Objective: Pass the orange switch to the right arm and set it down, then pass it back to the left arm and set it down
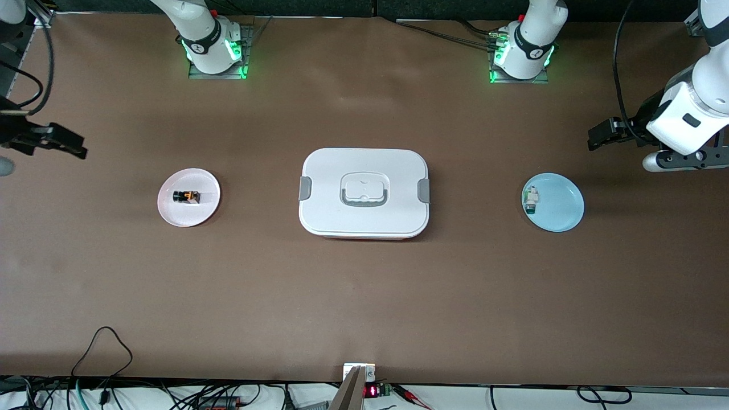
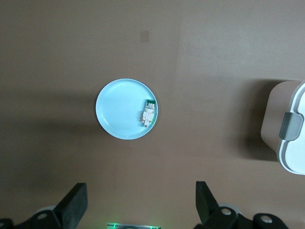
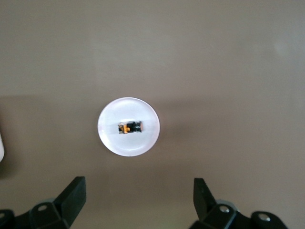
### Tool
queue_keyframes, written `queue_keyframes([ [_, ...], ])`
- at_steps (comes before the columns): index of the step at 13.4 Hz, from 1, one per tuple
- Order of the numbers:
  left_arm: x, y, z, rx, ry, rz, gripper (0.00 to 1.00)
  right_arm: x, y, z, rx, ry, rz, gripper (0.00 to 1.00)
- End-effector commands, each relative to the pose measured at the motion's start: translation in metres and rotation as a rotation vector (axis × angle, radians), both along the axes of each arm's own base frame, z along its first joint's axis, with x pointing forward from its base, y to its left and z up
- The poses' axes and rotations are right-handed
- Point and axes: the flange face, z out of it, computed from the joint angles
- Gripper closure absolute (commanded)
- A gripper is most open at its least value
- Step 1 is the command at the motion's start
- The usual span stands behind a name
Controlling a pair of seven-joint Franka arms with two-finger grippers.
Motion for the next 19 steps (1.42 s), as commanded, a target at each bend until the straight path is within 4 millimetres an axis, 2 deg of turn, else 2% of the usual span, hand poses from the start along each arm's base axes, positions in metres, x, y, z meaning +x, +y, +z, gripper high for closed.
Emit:
queue_keyframes([
  [1, 0.002, -0.005, 0.008, 0.006, -0.023, -0.016, 0.0, -0.006, -0.023, 0.003, -0.013, 0.034, 0.014, 0.0],
  [3, 0.003, -0.013, 0.008, -0.035, -0.037, -0.02, 0.0, -0.007, -0.025, 0.006, -0.01, 0.041, 0.137, 0.0],
  [7, -0.005, -0.016, 0.01, -0.034, -0.037, -0.027, 0.0, -0.016, -0.014, -0.01, -0.011, 0.033, 0.041, 0.0],
  [12, -0.003, -0.017, 0.01, -0.036, -0.038, -0.029, 0.0, -0.021, -0.013, -0.026, 0.003, 0.013, 0.092, 0.0],
  [15, -0.003, -0.017, 0.011, -0.035, -0.041, -0.029, 0.0, -0.039, -0.009, -0.041, -0.001, -0.04, 0.105, 0.0],
  [17, -0.002, -0.017, 0.01, -0.033, -0.04, -0.029, 0.0, -0.039, -0.014, -0.035, -0.001, -0.039, 0.096, 0.0],
  [19, -0.002, -0.017, 0.01, -0.033, -0.038, -0.029, 0.0, -0.036, -0.011, -0.018, 0.002, -0.059, 0.097, 0.0],
])
